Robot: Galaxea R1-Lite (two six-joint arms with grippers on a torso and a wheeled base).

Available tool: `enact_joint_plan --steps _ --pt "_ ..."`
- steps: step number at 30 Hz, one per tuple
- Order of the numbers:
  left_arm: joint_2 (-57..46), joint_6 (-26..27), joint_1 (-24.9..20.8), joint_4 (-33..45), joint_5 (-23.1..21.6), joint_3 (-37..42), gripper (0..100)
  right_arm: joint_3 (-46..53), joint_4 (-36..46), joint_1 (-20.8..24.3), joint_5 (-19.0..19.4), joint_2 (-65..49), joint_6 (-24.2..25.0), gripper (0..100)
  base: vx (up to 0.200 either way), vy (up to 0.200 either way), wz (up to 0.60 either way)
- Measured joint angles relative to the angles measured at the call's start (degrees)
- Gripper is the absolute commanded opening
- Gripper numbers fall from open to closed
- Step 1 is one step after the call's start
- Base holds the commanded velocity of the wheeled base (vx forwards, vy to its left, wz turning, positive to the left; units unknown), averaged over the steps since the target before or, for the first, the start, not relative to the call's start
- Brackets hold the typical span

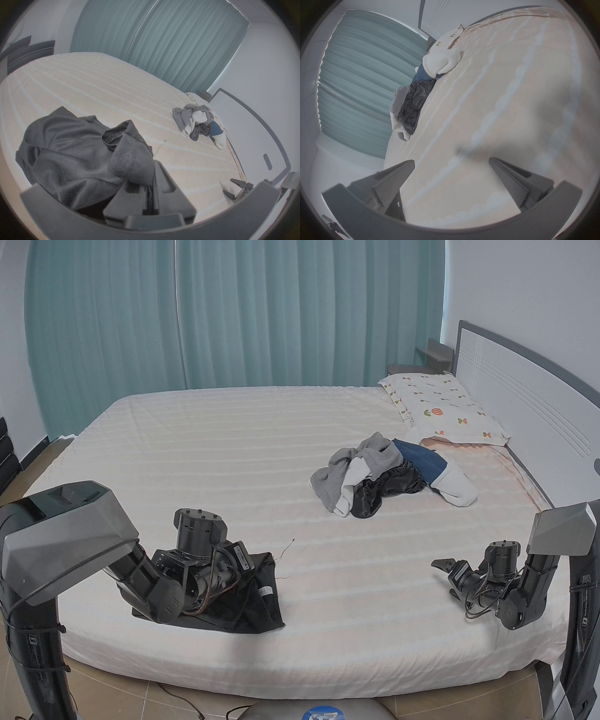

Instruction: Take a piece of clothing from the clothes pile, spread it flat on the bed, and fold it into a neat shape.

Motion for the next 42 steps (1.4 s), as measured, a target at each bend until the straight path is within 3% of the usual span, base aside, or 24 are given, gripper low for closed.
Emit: enact_joint_plan --steps 6,7,19,28,35,42 --pt "2.9 -2.0 -0.8 -0.2 2.4 -1.6 0 0.1 0.0 0.0 0.0 0.0 0.0 100 0.000 0.000 0.00" --pt "3.2 -2.6 -1.1 -0.2 2.5 -1.7 100 0.1 0.0 0.0 0.0 0.0 0.0 100 0.000 0.000 0.00" --pt "3.1 -6.1 -2.3 -0.3 2.5 -0.9 100 0.1 0.0 0.0 0.0 0.0 -0.1 100 0.000 0.000 0.00" --pt "-1.7 -10.3 2.4 -1.3 1.2 4.9 100 0.2 0.0 0.0 0.0 0.1 -0.2 100 0.000 0.000 0.00" --pt "-4.8 -16.9 9.4 -4.8 -8.3 10.0 100 0.2 0.0 0.0 0.0 0.1 -0.6 100 0.000 0.000 0.00" --pt "-6.0 -19.5 16.6 -5.5 -16.7 12.9 100 0.3 0.0 0.0 0.0 0.1 -0.7 100 0.000 0.086 0.00"
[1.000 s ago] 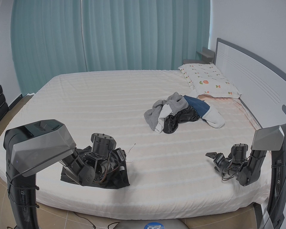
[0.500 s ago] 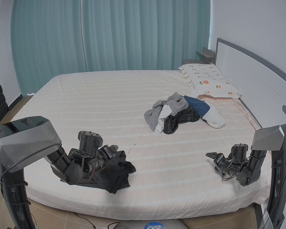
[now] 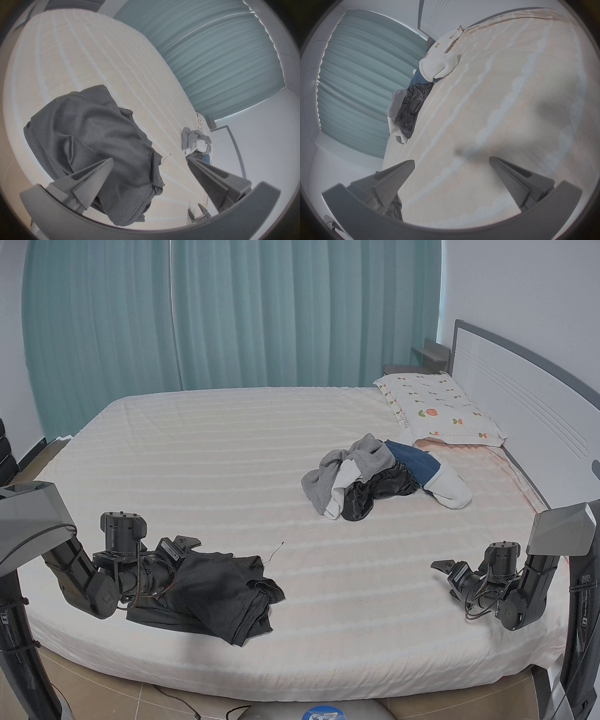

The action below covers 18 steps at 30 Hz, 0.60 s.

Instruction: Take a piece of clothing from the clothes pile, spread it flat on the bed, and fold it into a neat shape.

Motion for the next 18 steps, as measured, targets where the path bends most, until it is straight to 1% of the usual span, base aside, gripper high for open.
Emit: enact_joint_plan --steps 4,7,12,18 --pt "-0.1 -0.9 4.1 -0.3 -6.1 1.0 100 0.1 0.0 0.0 0.0 0.0 0.0 100 0.000 0.200 0.00" --pt "0.3 -2.1 6.3 -0.5 -9.0 1.1 100 0.1 0.0 0.0 0.0 0.0 0.0 100 0.000 0.200 0.00" --pt "1.5 -3.3 9.0 -1.6 -10.3 0.7 100 0.1 0.0 0.0 0.0 0.0 0.0 100 0.000 0.200 0.00" --pt "2.5 -3.4 9.4 -1.8 -10.5 1.1 100 0.2 -0.7 0.1 0.0 0.1 0.0 100 0.000 0.200 0.00"
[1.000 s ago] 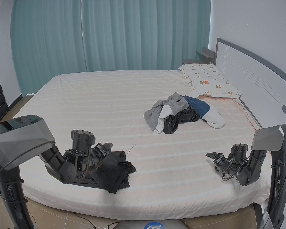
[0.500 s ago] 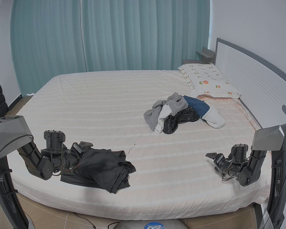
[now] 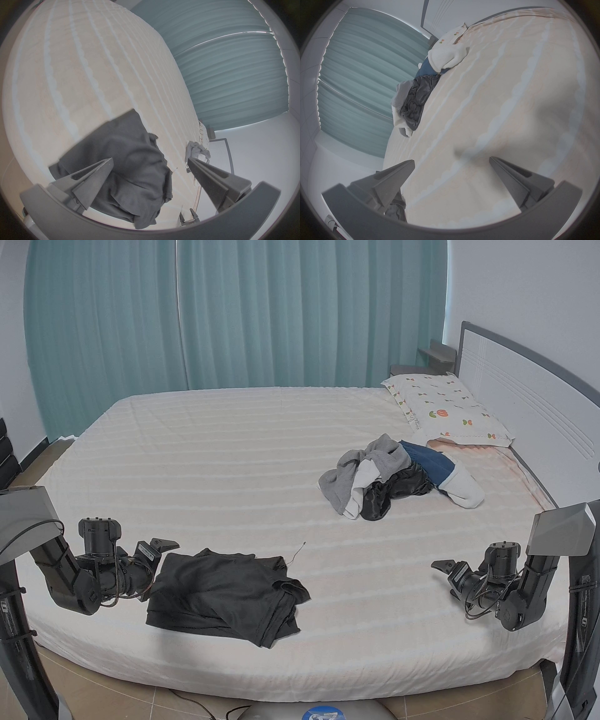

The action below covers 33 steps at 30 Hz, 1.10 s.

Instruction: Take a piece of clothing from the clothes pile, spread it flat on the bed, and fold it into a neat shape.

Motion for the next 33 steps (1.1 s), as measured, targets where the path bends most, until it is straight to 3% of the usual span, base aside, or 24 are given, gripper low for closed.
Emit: enact_joint_plan --steps 23,33 --pt "0.6 0.1 -0.2 -0.1 0.1 0.3 100 -0.9 -1.2 1.8 0.1 0.3 0.2 100 0.000 0.200 0.00" --pt "0.8 0.1 -0.2 -0.1 0.1 0.0 100 -0.3 -5.2 8.4 -4.5 -0.3 0.1 100 0.000 0.200 0.00"
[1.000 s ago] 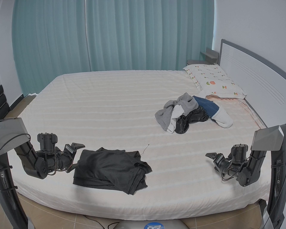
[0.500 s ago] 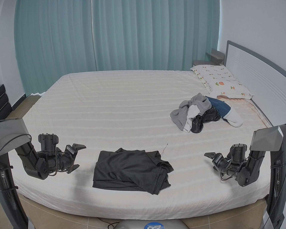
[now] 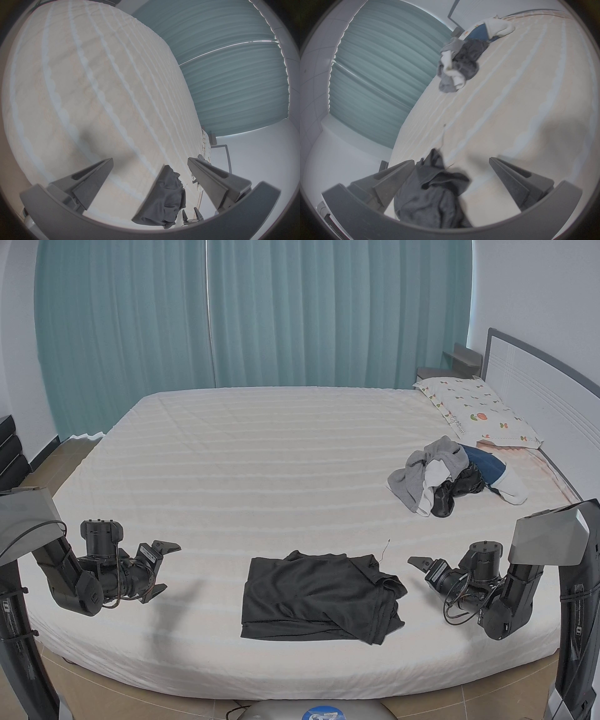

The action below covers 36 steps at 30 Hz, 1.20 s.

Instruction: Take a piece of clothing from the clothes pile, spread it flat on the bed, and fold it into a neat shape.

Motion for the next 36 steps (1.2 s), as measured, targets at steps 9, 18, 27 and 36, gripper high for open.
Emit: enact_joint_plan --steps 9,18,27,36 --pt "0.8 0.7 -0.8 -0.1 0.7 -0.3 100 2.1 0.0 4.1 0.4 -2.8 1.6 100 0.000 0.000 0.00" --pt "1.2 0.9 -1.0 -0.2 0.7 -0.4 100 2.6 0.8 5.0 1.2 -3.3 1.9 100 0.000 0.000 0.00" --pt "1.3 0.9 -1.0 -0.2 0.8 -0.3 100 1.5 2.2 4.1 1.7 -2.0 2.9 0 0.000 0.000 0.00" --pt "1.4 0.9 -1.1 -0.2 1.5 -0.4 100 -2.0 8.3 3.3 2.0 -1.0 3.3 0 0.000 0.000 0.00"
